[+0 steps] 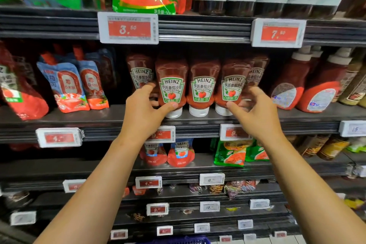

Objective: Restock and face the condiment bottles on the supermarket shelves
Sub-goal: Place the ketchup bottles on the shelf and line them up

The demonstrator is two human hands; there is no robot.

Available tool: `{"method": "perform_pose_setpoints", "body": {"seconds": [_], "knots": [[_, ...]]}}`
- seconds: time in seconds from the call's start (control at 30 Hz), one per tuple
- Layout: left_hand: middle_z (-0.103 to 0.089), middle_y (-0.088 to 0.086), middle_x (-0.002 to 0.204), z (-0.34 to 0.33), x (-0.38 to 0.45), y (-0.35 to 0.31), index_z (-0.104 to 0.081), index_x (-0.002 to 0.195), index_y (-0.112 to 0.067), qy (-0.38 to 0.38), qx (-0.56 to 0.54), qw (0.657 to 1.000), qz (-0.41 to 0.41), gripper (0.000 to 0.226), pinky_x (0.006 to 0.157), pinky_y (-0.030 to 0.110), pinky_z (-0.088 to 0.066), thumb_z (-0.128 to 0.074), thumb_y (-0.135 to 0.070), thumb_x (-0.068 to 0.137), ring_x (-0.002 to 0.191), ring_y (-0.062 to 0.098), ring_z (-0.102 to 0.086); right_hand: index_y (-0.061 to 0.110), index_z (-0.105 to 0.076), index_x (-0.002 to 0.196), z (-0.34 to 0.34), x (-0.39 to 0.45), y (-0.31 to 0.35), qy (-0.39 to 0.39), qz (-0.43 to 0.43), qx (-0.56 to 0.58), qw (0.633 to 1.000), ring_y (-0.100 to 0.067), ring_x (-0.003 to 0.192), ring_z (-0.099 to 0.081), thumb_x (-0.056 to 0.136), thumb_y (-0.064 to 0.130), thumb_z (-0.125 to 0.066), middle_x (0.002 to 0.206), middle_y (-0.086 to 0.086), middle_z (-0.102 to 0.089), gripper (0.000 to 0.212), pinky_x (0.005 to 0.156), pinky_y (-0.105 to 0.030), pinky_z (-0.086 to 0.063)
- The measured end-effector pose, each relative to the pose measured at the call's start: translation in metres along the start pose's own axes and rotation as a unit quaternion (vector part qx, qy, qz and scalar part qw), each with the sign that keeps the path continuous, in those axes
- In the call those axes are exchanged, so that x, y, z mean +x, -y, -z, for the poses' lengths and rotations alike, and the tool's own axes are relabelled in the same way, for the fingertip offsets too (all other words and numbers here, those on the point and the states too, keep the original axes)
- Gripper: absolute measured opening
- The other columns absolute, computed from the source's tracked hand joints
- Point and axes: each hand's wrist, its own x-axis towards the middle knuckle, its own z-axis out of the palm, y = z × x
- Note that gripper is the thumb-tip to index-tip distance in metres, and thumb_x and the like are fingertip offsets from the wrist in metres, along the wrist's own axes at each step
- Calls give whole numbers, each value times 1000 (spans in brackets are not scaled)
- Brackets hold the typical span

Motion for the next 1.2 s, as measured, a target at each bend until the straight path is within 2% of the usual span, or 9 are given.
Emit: {"method": "perform_pose_setpoints", "body": {"seconds": [0.13,0.27,0.37,0.5,0.7,0.8,0.9,1.1,1.2], "knots": [[-64,-12,118,1,-2,-2,-63,127,-22,-5,26,1000,-2,63,67,-1,-45,-87,-46,74,85,-11,-62,15,-61,124,0,3,-5,16,7,27,999,13,69,-65,85,28,-82,83,17,-68,46,60,-1,-45],[-70,-7,97,17,-3,-3,-69,102,-21,-142,18,989,-37,33,77,25,-56,-79,-46,83,87,9,-66,20,-62,115,22,16,-7,-46,9,33,998,4,78,-68,85,31,-80,99,9,-72,37,72,-10,-51],[-59,4,103,25,8,3,-58,102,-13,-201,64,977,-5,36,78,32,-45,-75,-38,84,93,18,-56,13,-56,116,31,25,-7,-100,-6,9,995,-4,73,-63,87,29,-76,99,0,-69,39,68,-11,-47],[-56,16,120,20,28,13,-51,119,-3,-142,72,981,112,64,86,41,-51,-81,-42,78,104,28,-55,2,-45,133,23,38,-8,-95,-17,-50,994,-34,109,-62,90,26,-71,121,-20,-64,56,94,-45,-51],[-65,-16,90,10,45,26,-58,107,-28,-81,-68,983,147,41,61,20,-49,-84,-19,76,85,6,-65,11,-3,163,8,52,-8,-62,-77,-30,995,-36,125,-57,90,14,-69,138,-20,-60,98,94,-31,-43],[-68,-14,97,9,46,30,-56,123,-25,-72,-91,985,128,56,62,21,-55,-82,-10,75,85,3,-66,9,-5,162,2,55,-8,-55,-90,-55,993,-39,125,-56,85,9,-72,138,-23,-58,101,101,-39,-48],[-70,-10,102,10,46,32,-57,127,-24,-69,-97,985,123,60,64,22,-56,-84,-11,75,87,5,-68,-10,-30,149,-3,57,-10,-50,-106,-73,990,-43,115,-61,83,3,-74,124,-28,-64,80,88,-37,-50],[-69,-10,98,21,47,33,-57,123,-20,-54,-43,991,114,56,69,21,-52,-88,-19,76,86,5,-66,0,-37,145,6,58,-11,-44,-101,-84,990,-33,104,-61,82,11,-78,115,-16,-64,76,78,-34,-46],[-68,-10,96,28,38,37,-58,115,-20,-52,-15,992,116,52,73,27,-51,-90,-28,76,88,8,-65,3,-44,119,14,50,-15,-36,-95,-100,990,-34,94,-62,83,25,-81,102,-13,-61,56,67,-33,-43]]}}
